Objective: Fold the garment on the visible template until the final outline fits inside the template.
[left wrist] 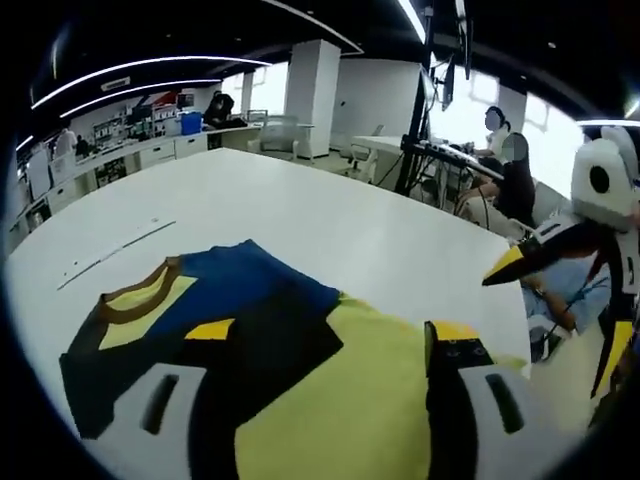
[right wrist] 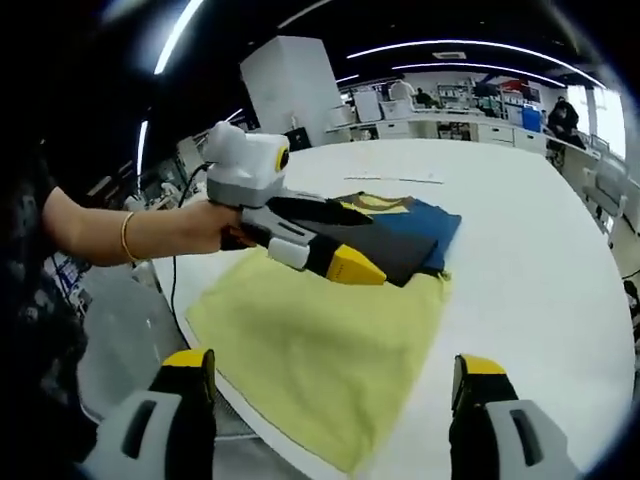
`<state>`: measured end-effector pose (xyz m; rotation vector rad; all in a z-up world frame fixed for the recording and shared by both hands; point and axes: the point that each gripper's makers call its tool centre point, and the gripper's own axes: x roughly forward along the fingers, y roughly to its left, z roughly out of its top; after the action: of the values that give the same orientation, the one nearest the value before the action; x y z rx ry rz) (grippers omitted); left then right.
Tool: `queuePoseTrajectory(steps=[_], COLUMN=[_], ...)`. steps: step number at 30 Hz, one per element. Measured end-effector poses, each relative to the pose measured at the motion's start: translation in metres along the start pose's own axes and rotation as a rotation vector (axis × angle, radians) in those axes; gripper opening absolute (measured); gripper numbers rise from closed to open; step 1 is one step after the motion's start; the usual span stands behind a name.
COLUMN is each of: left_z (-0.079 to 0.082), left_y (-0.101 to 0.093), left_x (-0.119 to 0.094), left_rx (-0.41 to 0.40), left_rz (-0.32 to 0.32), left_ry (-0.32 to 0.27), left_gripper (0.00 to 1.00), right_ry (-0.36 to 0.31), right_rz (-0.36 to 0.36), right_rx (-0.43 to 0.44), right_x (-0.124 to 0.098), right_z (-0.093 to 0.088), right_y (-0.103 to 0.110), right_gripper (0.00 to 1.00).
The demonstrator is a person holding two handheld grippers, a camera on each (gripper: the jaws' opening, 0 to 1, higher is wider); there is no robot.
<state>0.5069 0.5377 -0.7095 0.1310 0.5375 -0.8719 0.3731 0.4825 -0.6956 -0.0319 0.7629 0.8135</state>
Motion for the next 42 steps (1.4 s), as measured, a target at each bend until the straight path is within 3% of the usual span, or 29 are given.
queuePoseTrajectory(steps=[4,13,21,26,31,42], left_z=[0.003,-0.001,-0.013,-0.031,-0.040,-0.066], left_y=[0.008,0.023,0.028,0.031,0.033,0.027], left_x=[-0.017,-0.055,-0.083,-0.103,-0.120,-0.155], left_rx=[-0.058,-0.037,-0.021,-0.015,-0.012,-0.022], left_rz=[-0.005,0.013,0.013,0.012,0.017,0.006], left_ry=[-0.037,-0.050,-0.039,0.011,0.013,0.042], left_gripper=[0.87,0.98,0.99,0.99,0.99,0.97], right_ry=[0.039,0.107,0.150,0.184,0.214,0.247], right_rz=[0.030,0.067,0.093,0.103,0.122,0.150], right_rx=[-0.044,-0.120,-0.180,-0.223,-0.246,-0.251], right_x=[0.004,0.009,0.013,0.016,0.020,0.025], right_z=[-0.003,-0.013,-0.019,-0.027,-0.035,-0.045], right_y=[0.005,0.011,0.013,0.014,0.018,0.022], right_gripper=[0.99,0.99,0.99,0.99,0.96,0.88])
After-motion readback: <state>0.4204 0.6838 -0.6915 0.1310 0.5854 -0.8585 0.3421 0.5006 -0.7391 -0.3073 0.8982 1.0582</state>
